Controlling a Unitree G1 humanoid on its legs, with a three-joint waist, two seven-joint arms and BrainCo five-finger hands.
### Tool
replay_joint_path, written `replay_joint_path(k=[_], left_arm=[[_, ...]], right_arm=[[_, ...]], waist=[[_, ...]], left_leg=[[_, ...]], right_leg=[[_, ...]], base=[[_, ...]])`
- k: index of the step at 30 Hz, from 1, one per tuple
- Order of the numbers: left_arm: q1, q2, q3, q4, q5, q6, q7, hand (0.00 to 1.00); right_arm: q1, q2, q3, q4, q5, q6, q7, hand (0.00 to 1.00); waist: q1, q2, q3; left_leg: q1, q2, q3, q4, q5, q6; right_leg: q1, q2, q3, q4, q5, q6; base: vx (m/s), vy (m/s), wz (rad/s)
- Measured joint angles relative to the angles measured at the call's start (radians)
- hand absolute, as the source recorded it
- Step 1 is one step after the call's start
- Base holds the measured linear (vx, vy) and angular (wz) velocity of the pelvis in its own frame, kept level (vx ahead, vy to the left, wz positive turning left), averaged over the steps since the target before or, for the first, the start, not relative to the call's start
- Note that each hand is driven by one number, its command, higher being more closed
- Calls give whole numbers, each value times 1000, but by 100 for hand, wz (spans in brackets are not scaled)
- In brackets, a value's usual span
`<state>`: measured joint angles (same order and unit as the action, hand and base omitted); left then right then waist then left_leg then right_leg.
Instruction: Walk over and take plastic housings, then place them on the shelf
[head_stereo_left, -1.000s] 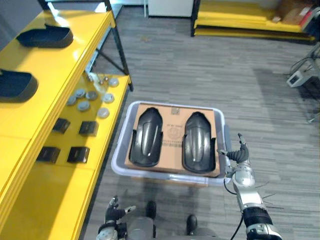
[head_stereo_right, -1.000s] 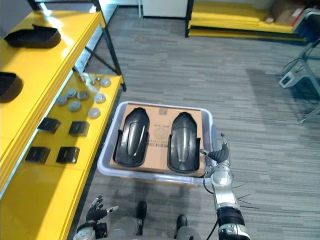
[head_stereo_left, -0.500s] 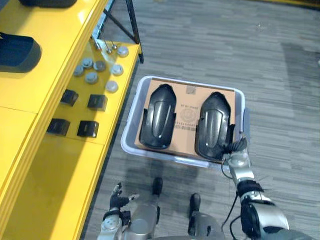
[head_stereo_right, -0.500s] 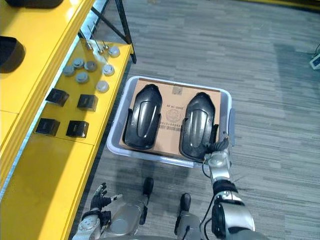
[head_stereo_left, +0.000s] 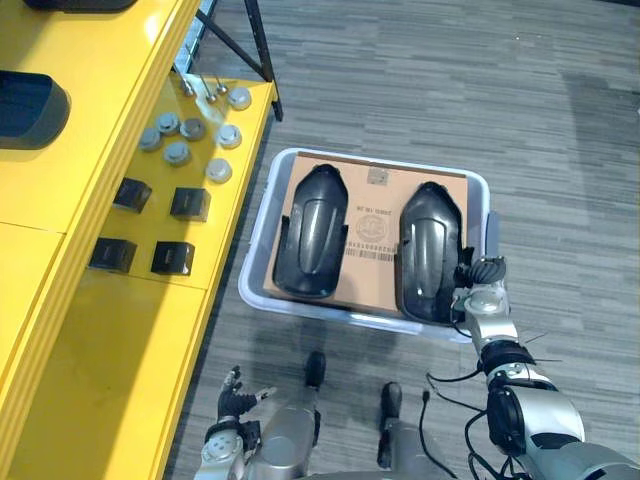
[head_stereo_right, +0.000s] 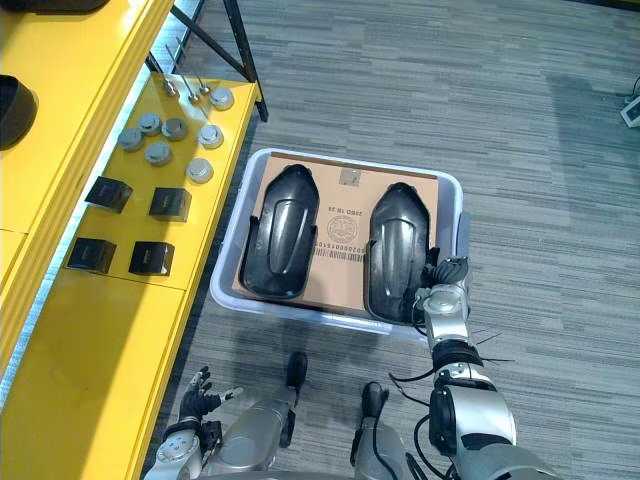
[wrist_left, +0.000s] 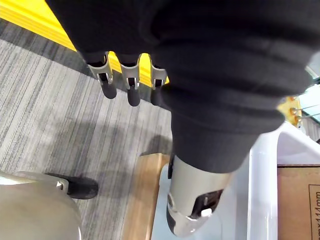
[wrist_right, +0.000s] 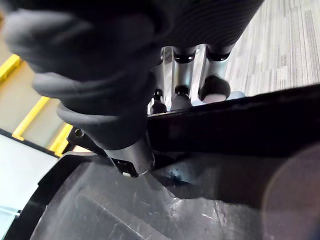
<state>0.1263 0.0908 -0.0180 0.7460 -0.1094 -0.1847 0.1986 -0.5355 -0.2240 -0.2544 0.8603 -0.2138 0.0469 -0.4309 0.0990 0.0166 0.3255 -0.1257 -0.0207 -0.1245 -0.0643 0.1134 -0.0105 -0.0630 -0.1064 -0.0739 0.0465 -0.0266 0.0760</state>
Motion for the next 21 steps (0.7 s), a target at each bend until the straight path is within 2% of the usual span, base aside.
replay_joint_path(k=[3,6,11,18,21], left_arm=[[6,-1,-19,-24,-5,2,-2,0],[14,-6,-20,-119,-6,3,-2,0],[56,-10,-33,-400,-6,1,-2,0],[50,-19,-90,-703,-6,-19,8,0],[41,-45,-98,-825,-5,-25,42,0]], right_arm=[[66,1,0,-123,-1,0,-1,100],[139,1,-1,-279,-4,-1,-6,100],[227,37,-3,-480,-34,-2,-31,100],[285,100,8,-653,-97,-4,-59,100],[297,121,51,-762,-135,-5,-71,100]], waist=[[-1,-1,-1],[-6,-2,-2],[-33,-6,-26],[-34,-11,-90],[-51,-12,-95]], left_leg=[[17,0,2,-7,2,1],[19,-2,0,-7,6,8],[26,3,-8,-10,7,9],[38,2,-18,-15,8,8],[58,0,-36,-29,17,6]], right_leg=[[12,0,3,-1,-1,1],[15,1,2,-1,-1,1],[26,0,-5,-4,-3,4],[45,-1,-18,-14,-4,5],[64,-3,-37,-10,-12,6]], base=[[-2,-4,-1],[-1,-6,1],[-4,-16,4],[-8,-13,4],[-25,-15,17]])
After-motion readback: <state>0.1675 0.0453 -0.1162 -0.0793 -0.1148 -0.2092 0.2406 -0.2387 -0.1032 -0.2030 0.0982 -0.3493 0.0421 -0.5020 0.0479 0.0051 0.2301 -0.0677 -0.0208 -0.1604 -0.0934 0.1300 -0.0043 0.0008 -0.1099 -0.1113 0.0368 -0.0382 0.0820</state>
